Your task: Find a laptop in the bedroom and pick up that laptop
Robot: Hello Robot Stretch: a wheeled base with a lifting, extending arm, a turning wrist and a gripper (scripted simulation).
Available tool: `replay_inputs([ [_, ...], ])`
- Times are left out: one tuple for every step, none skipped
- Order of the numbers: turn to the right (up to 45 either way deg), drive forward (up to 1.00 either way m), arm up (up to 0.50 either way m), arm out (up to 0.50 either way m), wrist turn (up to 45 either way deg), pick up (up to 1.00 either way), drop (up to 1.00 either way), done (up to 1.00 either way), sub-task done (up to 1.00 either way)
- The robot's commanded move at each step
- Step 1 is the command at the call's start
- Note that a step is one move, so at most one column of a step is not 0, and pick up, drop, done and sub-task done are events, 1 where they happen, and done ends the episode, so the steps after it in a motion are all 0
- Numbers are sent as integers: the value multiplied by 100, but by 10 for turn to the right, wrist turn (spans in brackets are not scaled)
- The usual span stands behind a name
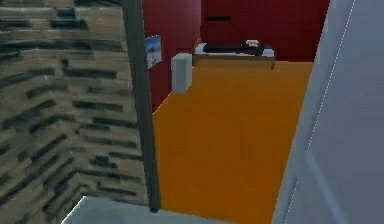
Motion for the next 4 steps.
replay_inputs([
  [0,100,0,0,0,0,0,0,0],
  [0,15,0,0,0,0,0,0,0],
  [120,0,0,0,0,0,0,0,0],
  [0,100,0,0,0,0,0,0,0],
])
